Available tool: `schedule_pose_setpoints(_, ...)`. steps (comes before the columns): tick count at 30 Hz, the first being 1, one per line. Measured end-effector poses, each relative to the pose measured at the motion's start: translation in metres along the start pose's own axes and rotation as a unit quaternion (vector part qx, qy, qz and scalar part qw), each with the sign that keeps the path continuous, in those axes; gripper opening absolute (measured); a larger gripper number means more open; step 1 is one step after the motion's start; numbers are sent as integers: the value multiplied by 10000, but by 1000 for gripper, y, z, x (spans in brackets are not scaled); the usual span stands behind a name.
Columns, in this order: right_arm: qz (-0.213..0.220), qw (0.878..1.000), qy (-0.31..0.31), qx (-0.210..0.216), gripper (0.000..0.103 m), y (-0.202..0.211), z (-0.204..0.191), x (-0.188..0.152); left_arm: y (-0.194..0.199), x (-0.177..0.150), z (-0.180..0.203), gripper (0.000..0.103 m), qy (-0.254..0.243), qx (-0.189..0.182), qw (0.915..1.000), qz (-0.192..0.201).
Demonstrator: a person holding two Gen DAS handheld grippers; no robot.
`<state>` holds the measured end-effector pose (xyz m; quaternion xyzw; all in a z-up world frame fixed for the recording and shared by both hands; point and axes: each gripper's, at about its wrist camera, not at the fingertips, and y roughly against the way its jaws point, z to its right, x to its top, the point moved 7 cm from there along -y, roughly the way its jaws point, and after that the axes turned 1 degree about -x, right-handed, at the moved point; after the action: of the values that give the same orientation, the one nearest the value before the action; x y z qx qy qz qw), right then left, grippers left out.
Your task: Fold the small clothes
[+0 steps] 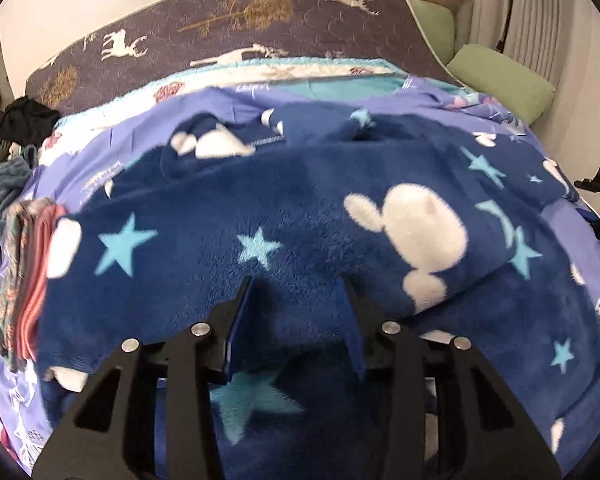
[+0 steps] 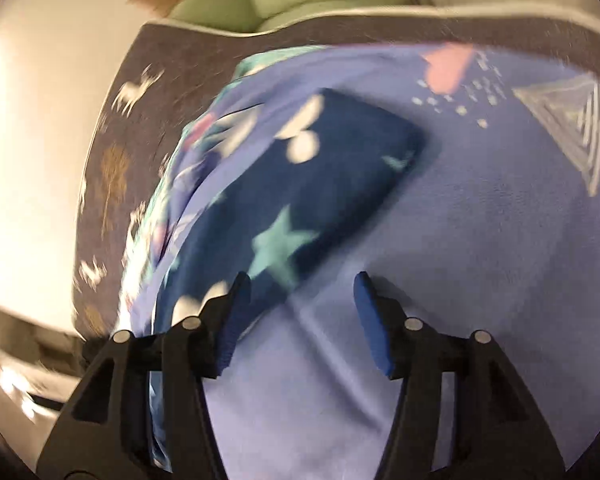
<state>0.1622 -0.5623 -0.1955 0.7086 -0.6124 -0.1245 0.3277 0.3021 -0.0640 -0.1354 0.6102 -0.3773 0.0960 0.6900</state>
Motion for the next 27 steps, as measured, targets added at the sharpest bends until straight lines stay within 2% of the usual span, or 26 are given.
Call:
schedule_pose_setpoints(3, 213, 9976, -538, 388, 58, -7, 11, 16, -6, -4, -5, 44, 263, -148, 9995, -40)
schedule_pose_setpoints(6, 346, 9952, -772, 490, 56, -13, 14, 27, -7, -6, -4, 44, 262, -138, 9996, 14)
schedule_pose_setpoints(7, 377, 9952, -787, 452, 45, -15, 14, 31, -7, -7, -4, 44, 239, -105, 9997, 29)
schedule_pose_setpoints(8, 421, 9952, -804, 367, 28, -17, 14, 33, -7, -7, -3, 44, 223, -80, 9997, 41)
schedule_pose_setpoints(10, 413, 9956, -787, 309, 10, -19, 14, 36, -7, -7, -3, 44, 224, -88, 9997, 63)
schedule_pose_setpoints(14, 601, 9964, -387, 460, 10, 3, -9, 36, -7, -8, -6, 44, 313, -188, 9993, 83)
schedule_pose_setpoints(17, 594, 9946, 225, 825, 10, 23, -60, 25, -6, -8, -7, 44, 350, -227, 9991, 99)
schedule_pose_setpoints(18, 595, 9919, 600, 950, 10, 31, -87, 15, -6, -9, -7, 44, 358, -237, 9990, 103)
schedule_pose_setpoints(20, 588, 9844, 1234, 1108, 10, 41, -132, -7, -5, -9, -8, 44, 388, -269, 9988, 113)
schedule_pose_setpoints(22, 475, 9705, 1944, 1346, 10, 49, -182, -44, -5, -9, -9, 44, 438, -327, 9984, 123)
schedule_pose_setpoints(23, 407, 9613, 2303, 1452, 10, 50, -207, -66, -4, -9, -9, 44, 474, -368, 9981, 129)
schedule_pose_setpoints(25, 270, 9357, 3100, 1660, 10, 49, -258, -122, -3, -9, -12, 44, 617, -531, 9965, 165)
schedule_pose_setpoints(26, 210, 9255, 3366, 1724, 10, 48, -273, -144, -2, -9, -14, 44, 690, -614, 9956, 185)
schedule_pose_setpoints(27, 105, 9101, 3736, 1787, 10, 44, -290, -177, -1, -9, -17, 44, 816, -754, 9936, 219)
